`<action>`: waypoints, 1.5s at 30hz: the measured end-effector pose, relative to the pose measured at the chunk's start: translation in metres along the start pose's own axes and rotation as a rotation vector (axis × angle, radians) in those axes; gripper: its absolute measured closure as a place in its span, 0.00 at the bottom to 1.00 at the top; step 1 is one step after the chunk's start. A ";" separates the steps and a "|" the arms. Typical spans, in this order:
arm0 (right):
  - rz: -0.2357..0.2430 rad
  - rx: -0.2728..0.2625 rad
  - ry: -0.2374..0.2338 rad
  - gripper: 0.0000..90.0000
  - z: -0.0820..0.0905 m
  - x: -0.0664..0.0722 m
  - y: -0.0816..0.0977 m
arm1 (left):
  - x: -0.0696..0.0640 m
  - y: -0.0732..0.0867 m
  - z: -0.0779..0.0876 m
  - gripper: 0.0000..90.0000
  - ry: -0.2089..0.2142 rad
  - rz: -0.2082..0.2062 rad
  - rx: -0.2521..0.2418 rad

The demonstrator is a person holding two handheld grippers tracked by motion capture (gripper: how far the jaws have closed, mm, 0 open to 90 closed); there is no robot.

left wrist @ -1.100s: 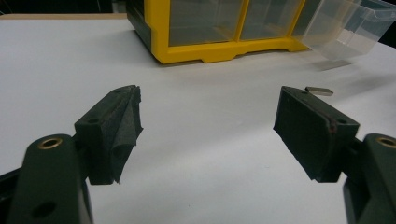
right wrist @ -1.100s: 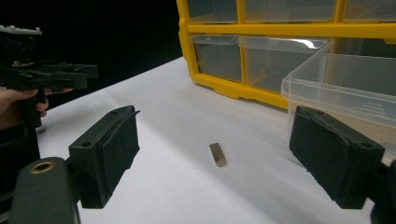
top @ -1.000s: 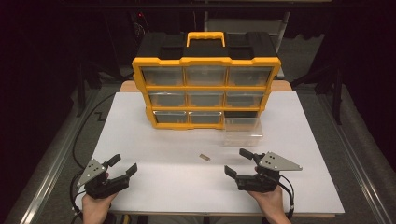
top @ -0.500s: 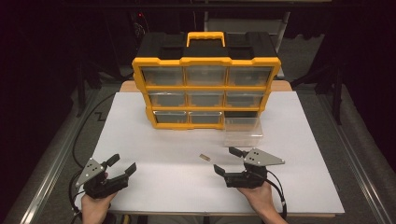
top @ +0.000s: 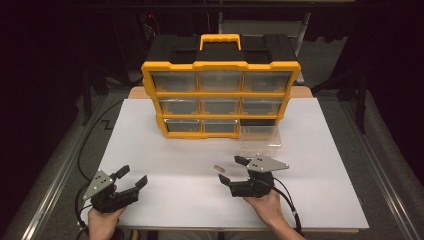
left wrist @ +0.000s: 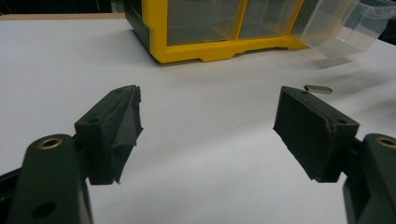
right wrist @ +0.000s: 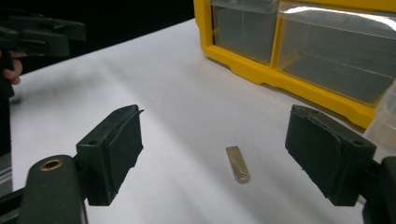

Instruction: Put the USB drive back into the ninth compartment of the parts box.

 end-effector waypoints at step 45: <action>0.004 0.640 0.053 0.57 -0.060 -0.022 0.032 | -0.001 -0.001 0.000 0.26 0.009 -0.005 -0.005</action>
Point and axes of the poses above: each handheld gripper's, and its own axes: z roughly backward along the jaws, y roughly out of its underside, x roughly to its left, the point moved 10 cm from there along -z, roughly forward along the jaws, and after that the axes turned 7 degrees about -x, right-handed, at the moved point
